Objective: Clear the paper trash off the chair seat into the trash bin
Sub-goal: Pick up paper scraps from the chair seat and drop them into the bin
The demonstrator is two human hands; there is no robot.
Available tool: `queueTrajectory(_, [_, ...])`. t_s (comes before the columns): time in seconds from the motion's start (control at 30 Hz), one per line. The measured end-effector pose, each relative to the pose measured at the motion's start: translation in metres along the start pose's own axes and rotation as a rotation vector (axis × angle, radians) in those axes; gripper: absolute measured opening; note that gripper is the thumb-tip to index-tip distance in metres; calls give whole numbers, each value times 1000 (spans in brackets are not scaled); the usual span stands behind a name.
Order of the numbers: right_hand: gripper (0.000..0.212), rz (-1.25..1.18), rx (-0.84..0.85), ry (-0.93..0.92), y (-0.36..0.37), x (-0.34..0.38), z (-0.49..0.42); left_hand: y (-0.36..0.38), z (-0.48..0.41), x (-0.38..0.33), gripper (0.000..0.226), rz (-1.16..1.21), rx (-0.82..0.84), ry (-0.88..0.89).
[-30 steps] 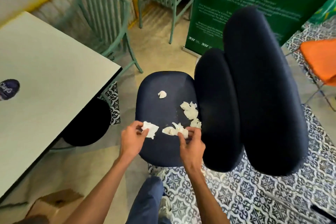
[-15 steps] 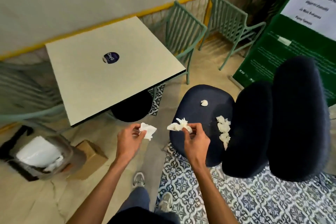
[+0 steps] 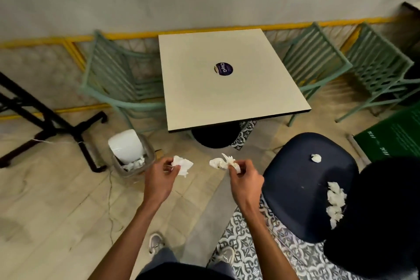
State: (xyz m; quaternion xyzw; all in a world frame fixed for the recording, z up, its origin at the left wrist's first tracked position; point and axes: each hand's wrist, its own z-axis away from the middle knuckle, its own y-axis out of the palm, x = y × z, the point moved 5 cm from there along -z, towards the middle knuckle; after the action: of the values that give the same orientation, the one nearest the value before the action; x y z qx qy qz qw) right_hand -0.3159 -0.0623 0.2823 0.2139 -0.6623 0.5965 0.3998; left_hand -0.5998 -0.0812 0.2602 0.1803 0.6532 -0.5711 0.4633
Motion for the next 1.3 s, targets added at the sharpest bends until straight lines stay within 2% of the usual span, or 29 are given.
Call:
queueTrajectory(0.17, [19, 11, 120, -80, 85, 61, 33, -79, -19, 61, 24, -39, -61, -47])
queueTrajectory(0.3, [16, 4, 208, -70, 149, 97, 51, -136, -33, 106, 21, -87, -110, -94])
queueTrajectory(0.5, [14, 6, 318, -107, 242, 131, 52, -179, -65, 168, 21, -83, -153, -178])
queueTrajectory(0.77, [12, 91, 478, -135, 350, 141, 12, -178, -113, 209, 21, -156, -150, -270])
queueTrajectory(0.97, [17, 240, 611, -199, 428, 123, -14, -165, -144, 231, 22, -107, -131, -379])
queueTrajectory(1.3, [45, 619, 869, -399, 529, 81, -16, -145, -177, 267, 21, -143, -58, -415])
